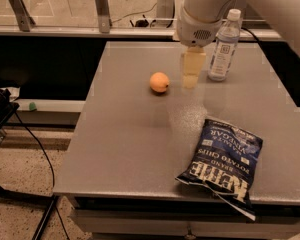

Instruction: Pick orange

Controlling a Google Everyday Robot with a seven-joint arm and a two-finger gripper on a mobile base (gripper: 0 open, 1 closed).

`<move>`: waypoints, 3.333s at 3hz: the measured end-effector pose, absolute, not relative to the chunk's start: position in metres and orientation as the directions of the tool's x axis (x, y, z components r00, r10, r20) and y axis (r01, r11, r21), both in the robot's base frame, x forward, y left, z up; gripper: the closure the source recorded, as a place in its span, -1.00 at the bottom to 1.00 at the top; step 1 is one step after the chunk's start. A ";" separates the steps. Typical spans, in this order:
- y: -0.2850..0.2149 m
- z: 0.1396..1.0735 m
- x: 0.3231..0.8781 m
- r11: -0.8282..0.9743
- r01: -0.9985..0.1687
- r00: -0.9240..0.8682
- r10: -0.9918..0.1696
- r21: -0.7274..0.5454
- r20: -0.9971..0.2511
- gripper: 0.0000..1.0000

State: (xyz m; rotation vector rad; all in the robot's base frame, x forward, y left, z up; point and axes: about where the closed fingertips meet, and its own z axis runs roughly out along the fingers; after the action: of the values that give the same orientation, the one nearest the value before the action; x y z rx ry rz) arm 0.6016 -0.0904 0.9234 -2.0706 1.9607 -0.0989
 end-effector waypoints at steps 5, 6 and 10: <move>-0.050 0.846 0.642 -0.041 -0.977 0.068 -0.990 -0.210 -0.122 -0.73; -0.049 0.844 0.643 -0.043 -0.977 0.069 -0.990 -0.208 -0.122 -0.11; -0.083 0.915 0.622 -0.009 -0.940 0.113 -0.951 -0.340 -0.286 1.00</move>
Offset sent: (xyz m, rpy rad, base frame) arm 0.0310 0.0234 -0.0729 -0.0412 0.0907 -0.0012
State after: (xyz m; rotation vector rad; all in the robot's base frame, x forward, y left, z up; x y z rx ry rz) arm 0.6216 -0.0830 0.9153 -1.9564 1.8338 -0.0332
